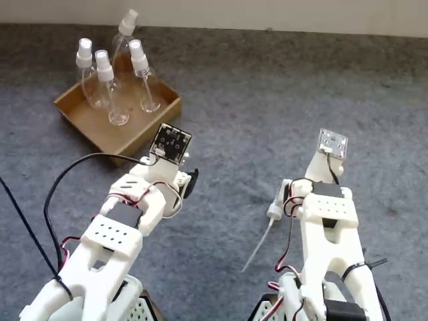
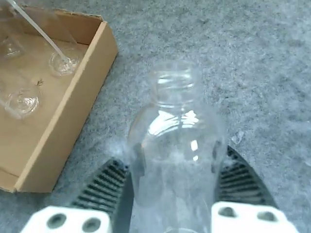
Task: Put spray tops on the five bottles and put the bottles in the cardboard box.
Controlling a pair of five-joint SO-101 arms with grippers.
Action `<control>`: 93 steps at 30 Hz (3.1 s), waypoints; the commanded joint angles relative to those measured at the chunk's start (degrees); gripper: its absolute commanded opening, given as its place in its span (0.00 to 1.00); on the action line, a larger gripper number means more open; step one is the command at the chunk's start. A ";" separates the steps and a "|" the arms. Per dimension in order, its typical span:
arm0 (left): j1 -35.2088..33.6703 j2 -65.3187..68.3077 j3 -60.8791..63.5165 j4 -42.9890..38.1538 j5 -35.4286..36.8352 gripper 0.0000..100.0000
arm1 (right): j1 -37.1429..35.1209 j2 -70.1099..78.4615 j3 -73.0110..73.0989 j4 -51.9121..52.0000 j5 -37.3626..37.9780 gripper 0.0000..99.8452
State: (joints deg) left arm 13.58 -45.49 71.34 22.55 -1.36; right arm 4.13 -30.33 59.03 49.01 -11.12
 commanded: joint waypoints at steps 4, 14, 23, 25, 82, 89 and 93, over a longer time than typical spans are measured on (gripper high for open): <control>0.84 -1.98 -0.48 -2.11 0.88 0.06 | -0.48 -1.27 -0.31 -1.45 -0.18 0.01; 0.84 -1.98 -0.40 -2.02 0.88 0.06 | -0.48 -1.27 -0.31 -1.45 -0.18 0.01; 0.92 -9.54 4.18 -2.02 0.79 0.06 | -0.31 -1.27 -0.22 -1.45 -0.09 0.01; 0.84 -14.64 6.73 -2.11 0.70 0.06 | -0.48 -1.27 -0.22 -1.45 -0.09 0.01; 0.84 -58.77 25.80 -1.93 0.62 0.06 | -9.27 -1.27 -0.31 2.24 -0.70 0.18; 0.84 -58.77 25.80 -1.93 0.62 0.06 | -9.45 -1.19 -0.31 0.92 -0.70 0.16; 0.84 -58.77 25.80 -1.93 0.62 0.06 | -9.54 -1.19 -0.22 1.10 -0.62 0.12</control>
State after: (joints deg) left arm 13.76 -102.90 96.04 21.58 -1.19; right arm -5.10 -30.33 59.03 51.21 -11.30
